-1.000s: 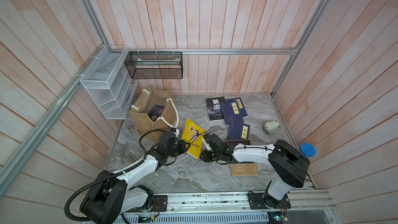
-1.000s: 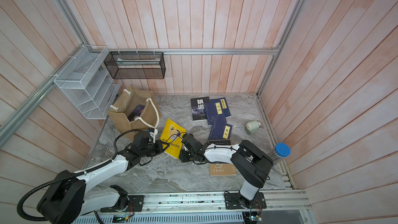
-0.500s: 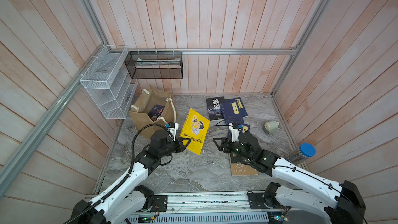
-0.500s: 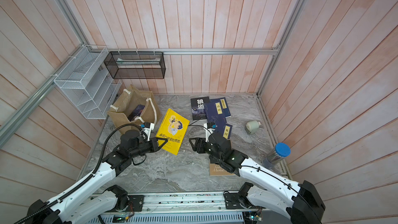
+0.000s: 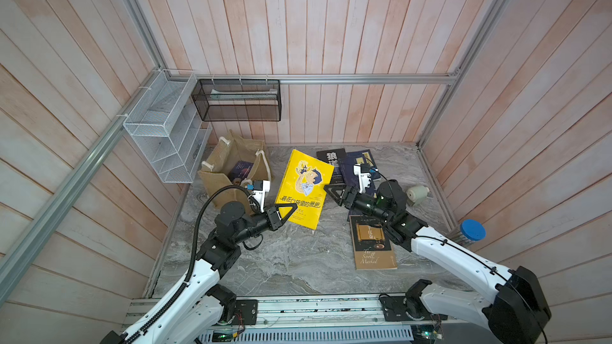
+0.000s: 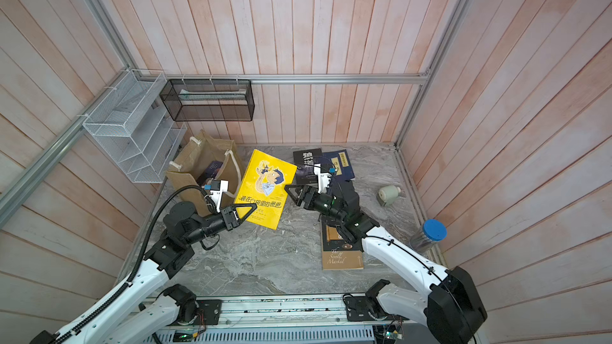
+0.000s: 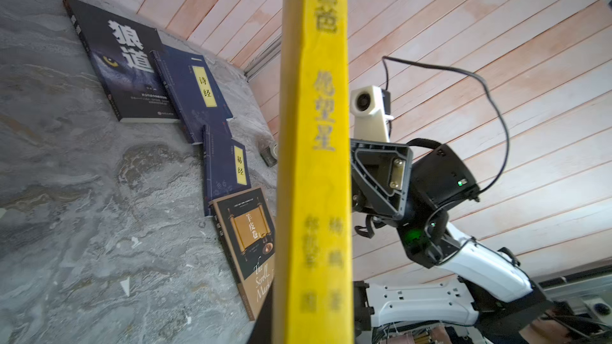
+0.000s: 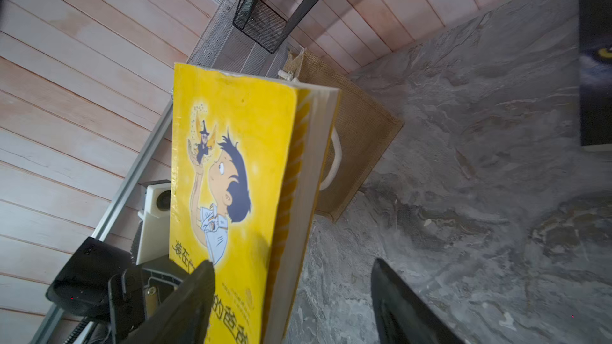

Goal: Put the books into the canvas bag
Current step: Pick up the book from the center of the board.

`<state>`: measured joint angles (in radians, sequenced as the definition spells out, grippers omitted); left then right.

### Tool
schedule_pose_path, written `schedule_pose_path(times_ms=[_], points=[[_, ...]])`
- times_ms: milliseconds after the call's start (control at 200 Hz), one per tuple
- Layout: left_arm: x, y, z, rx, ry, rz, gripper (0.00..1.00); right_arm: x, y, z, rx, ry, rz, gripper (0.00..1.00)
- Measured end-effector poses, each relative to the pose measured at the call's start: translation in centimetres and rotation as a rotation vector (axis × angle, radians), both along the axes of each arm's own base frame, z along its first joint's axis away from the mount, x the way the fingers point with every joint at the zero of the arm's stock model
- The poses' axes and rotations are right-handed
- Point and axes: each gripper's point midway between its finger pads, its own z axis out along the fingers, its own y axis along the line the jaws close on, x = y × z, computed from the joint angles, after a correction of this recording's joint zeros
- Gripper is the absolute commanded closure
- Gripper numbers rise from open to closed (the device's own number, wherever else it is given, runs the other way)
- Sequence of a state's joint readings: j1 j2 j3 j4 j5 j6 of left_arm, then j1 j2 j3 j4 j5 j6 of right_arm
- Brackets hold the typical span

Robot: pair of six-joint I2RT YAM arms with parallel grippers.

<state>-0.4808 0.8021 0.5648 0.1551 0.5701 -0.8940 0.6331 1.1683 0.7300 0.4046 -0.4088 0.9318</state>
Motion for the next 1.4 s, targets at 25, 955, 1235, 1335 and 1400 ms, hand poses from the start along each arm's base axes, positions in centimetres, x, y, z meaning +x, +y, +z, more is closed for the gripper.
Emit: schedule_pose_path(times_ms=[25, 955, 1235, 1335, 1400], points=[[0.0, 0.0, 0.2, -0.013, 0.0, -0.001, 0.92, 0.0, 0.2, -0.1, 0.009, 0.006, 0.012, 0.25], [0.7, 0.6, 0.1, -0.118, 0.072, -0.015, 0.44, -1.6, 2.5, 1.1, 0.181, -0.014, 0.238, 1.0], [3.2, 2.8, 3.3, -0.088, 0.026, 0.016, 0.42, -2.1, 2.3, 0.8, 0.123, -0.042, 0.25, 1.0], [3.9, 2.3, 3.5, -0.063, 0.036, -0.015, 0.48, -2.1, 2.4, 1.1, 0.114, -0.056, 0.258, 1.0], [4.2, 2.0, 3.1, -0.051, 0.053, -0.031, 0.57, -2.2, 2.4, 1.3, 0.111, -0.063, 0.263, 1.0]])
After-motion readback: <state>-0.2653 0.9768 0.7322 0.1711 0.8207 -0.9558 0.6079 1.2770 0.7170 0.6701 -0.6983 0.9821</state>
